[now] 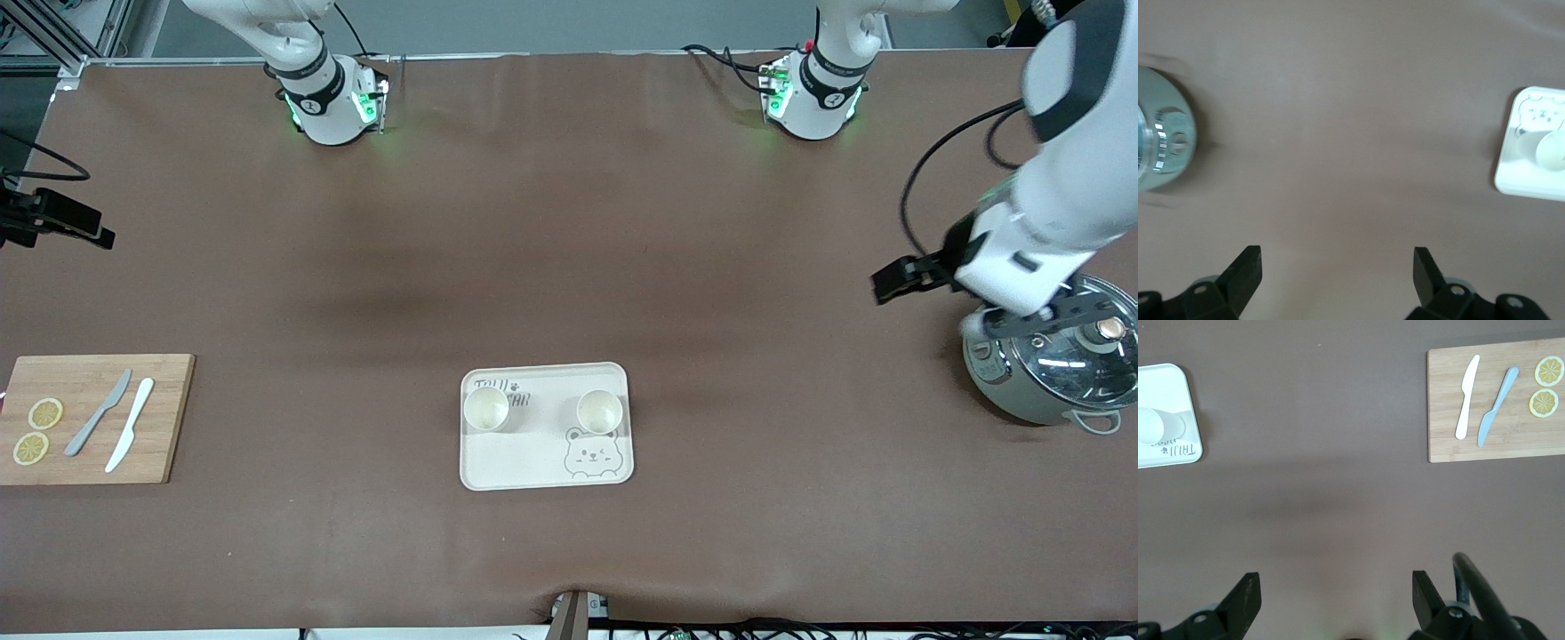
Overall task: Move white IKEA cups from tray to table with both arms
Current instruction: 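Reach the left gripper and the right gripper toward the two cups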
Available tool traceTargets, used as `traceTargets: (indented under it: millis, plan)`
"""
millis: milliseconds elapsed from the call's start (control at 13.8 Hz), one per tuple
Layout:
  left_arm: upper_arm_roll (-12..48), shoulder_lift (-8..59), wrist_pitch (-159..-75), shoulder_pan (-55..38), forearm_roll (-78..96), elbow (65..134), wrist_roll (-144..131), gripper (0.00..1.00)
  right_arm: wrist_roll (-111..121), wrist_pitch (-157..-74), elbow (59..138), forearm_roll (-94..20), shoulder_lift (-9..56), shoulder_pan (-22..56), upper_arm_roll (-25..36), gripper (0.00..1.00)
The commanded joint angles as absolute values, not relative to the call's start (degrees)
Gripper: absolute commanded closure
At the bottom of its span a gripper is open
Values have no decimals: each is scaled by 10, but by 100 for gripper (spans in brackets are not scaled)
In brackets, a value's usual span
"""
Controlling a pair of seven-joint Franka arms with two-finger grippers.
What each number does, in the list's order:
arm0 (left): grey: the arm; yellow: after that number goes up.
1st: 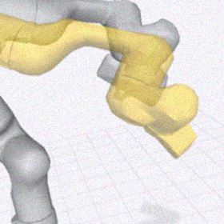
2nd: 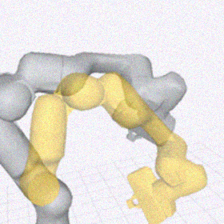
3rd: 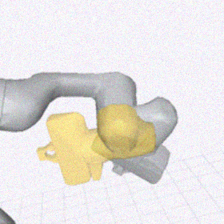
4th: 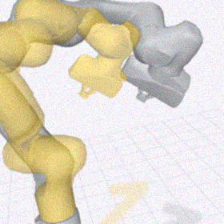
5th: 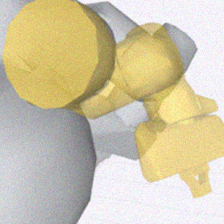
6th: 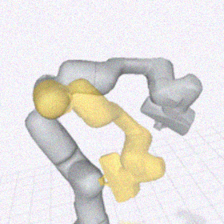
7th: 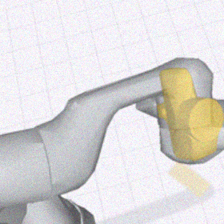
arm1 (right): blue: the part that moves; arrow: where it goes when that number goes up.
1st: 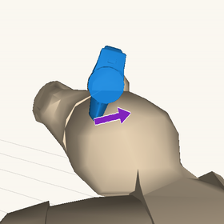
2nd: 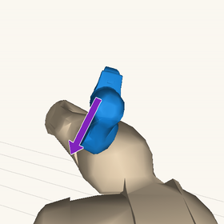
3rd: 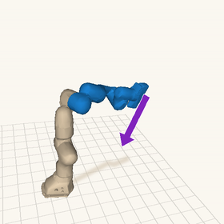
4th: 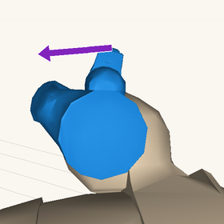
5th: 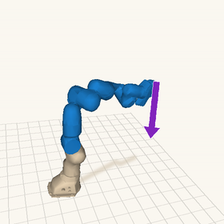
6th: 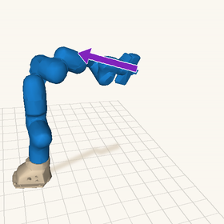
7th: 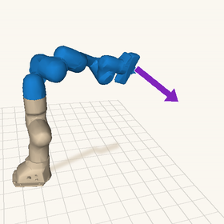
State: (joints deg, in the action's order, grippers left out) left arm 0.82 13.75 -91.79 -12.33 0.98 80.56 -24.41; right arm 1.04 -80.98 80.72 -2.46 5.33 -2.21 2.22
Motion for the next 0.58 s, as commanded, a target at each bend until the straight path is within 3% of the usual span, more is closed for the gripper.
traceTargets:
  millis: [0, 506]
  plan:
    - [8, 163, -944, -151, -3, 799, -308, 0, -57, -818, 796, -65, 81, -2, 23, 0]
    - [7, 249, -1042, -215, -4, 797, -452, 0, -253, -960, 789, -76, 165, 145, 24, 0]
